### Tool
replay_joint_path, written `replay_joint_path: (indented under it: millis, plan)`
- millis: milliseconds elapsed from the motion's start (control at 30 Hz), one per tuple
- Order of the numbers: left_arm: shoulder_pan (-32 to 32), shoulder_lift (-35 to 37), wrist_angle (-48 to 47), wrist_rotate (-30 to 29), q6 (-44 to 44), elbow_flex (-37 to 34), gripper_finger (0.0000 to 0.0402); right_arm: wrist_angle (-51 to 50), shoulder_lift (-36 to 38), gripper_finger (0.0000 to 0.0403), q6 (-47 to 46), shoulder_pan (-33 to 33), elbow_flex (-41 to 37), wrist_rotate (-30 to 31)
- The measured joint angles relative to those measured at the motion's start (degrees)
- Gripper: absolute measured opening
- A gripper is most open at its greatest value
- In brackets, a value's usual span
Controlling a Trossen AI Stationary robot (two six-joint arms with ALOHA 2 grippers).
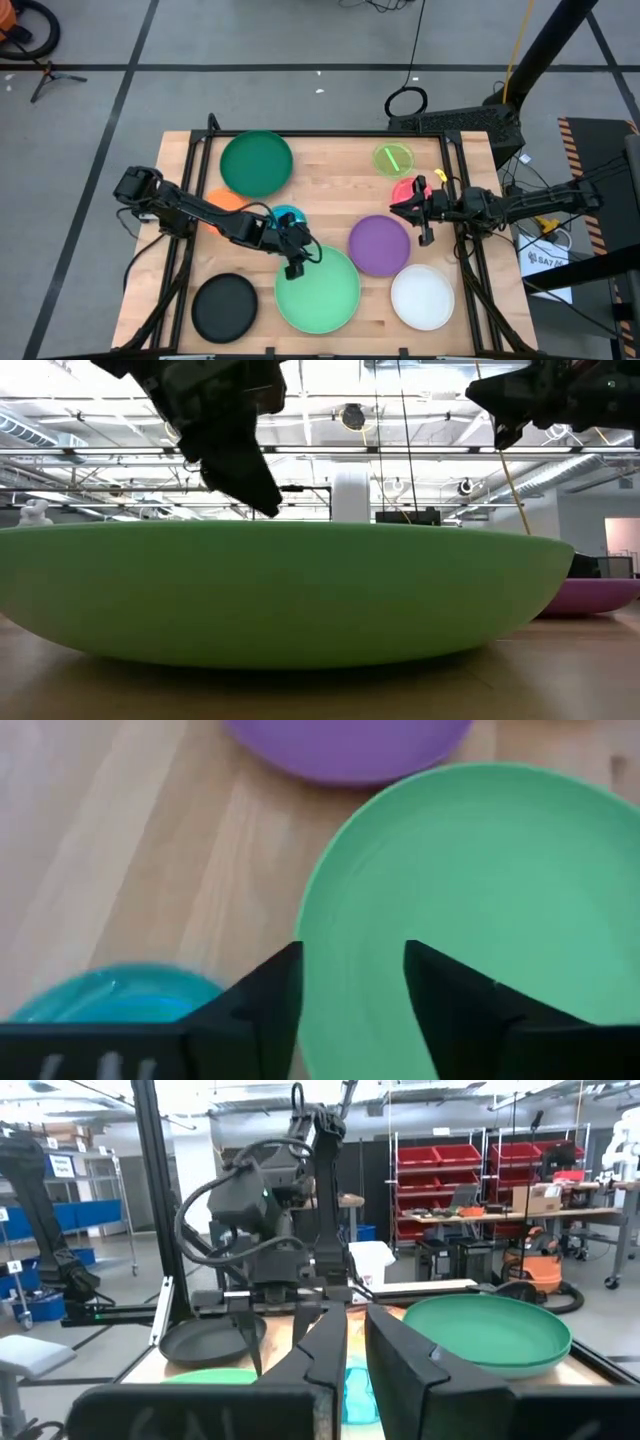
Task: Stack plastic plates
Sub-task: Stack the large green plate on top of the large green plate
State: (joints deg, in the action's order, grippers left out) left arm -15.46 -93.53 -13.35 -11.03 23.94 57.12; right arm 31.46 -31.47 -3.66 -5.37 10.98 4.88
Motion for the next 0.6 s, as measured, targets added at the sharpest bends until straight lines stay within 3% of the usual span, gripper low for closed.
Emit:
replay_joint_path:
  millis: [233, 600]
  plan:
    - [-0.89, -0.37, -8.44, -1.07, 4.58, 0.21, 0.0259, -0.9, -0.7, 0.0036, -0.11, 0.0, 0.0, 0.2]
    - [-3.91, -0.48, -16.65, -0.94, 10.9, 0.11, 0.0264, -2.87, -0.69, 0.0036, -0.02, 0.04, 0.0, 3.02]
